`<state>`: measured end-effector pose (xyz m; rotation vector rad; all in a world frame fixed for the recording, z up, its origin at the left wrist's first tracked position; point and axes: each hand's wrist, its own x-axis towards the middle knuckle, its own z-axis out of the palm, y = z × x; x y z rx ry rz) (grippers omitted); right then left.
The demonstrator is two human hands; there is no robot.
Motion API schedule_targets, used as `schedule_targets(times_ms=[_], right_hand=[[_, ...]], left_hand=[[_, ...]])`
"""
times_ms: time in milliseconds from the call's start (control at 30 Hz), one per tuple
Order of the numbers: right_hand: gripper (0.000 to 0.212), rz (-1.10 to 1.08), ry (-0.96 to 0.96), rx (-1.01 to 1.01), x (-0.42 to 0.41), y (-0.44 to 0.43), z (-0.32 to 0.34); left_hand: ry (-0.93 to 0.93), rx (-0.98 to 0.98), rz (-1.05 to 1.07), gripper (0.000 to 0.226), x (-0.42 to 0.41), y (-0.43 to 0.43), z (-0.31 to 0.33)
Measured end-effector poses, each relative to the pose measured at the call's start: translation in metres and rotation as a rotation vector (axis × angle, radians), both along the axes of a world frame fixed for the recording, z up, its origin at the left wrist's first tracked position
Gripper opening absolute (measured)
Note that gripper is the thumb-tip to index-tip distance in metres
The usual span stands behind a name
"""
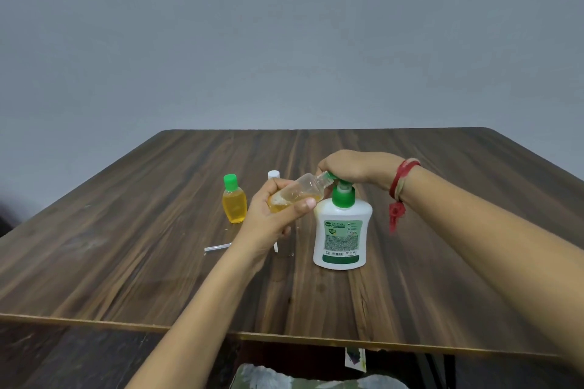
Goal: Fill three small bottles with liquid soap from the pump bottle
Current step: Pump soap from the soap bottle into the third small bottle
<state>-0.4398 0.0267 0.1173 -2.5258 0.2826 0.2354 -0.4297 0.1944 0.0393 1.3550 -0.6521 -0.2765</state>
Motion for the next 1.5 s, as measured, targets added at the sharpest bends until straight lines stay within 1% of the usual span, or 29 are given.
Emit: schedule_targets(times_ms=[67, 167, 233, 367, 400, 500, 600, 800, 900, 1033, 1133, 1233, 1367, 1500], right_hand=[[0.022, -0.014, -0.012, 0.019, 0.001, -0.001, 0.0], [0.017, 0.003, -0.013, 0.004, 0.001, 0.0, -0.008], [0.017, 0.001, -0.009, -0.003, 0.001, 0.0, -0.007], [0.018, -0.015, -0.023, 0.002, 0.004, -0.002, -0.004], [0.018, -0.02, -0.03, 0.011, 0.005, -0.002, -0.007], [0.018, -0.023, -0.033, 0.026, 0.006, -0.003, -0.011], [0.017, -0.02, -0.026, 0.043, 0.006, -0.003, -0.006], [0.016, -0.029, -0.024, 0.029, 0.006, -0.002, -0.01], [0.016, -0.037, -0.041, 0.055, 0.007, -0.004, -0.009], [0.026, -0.015, -0.029, 0.047, 0.004, -0.002, -0.011], [0.034, -0.009, -0.02, 0.047, 0.005, -0.001, -0.005], [0.035, -0.022, -0.027, 0.064, 0.003, 0.0, -0.008], [0.033, -0.025, -0.008, 0.042, 0.003, 0.0, -0.006], [0.036, -0.037, -0.014, 0.04, 0.001, 0.0, -0.01]], left_hand=[[-0.001, 0.007, 0.008, 0.032, 0.002, 0.0, 0.001], [-0.001, 0.014, 0.002, 0.043, 0.0, 0.0, -0.005], [0.008, 0.008, -0.003, 0.045, -0.001, 0.0, -0.005], [0.006, 0.017, 0.016, 0.032, 0.003, -0.001, 0.001], [0.005, 0.019, 0.02, 0.032, 0.004, -0.001, 0.0], [-0.007, 0.023, 0.012, 0.045, 0.001, 0.0, -0.004], [-0.007, 0.017, 0.018, 0.05, 0.001, -0.001, -0.003], [-0.003, 0.022, 0.016, 0.049, -0.001, 0.001, -0.005], [0.004, 0.01, 0.018, 0.044, 0.0, 0.0, -0.004], [0.012, 0.007, 0.01, 0.051, 0.0, -0.001, -0.007], [0.014, -0.009, 0.017, 0.049, 0.0, -0.003, -0.007], [0.012, -0.003, 0.013, 0.048, 0.003, -0.002, -0.007], [0.018, 0.008, 0.016, 0.053, 0.001, -0.002, -0.01], [0.028, 0.012, 0.025, 0.056, 0.0, -0.003, -0.012]])
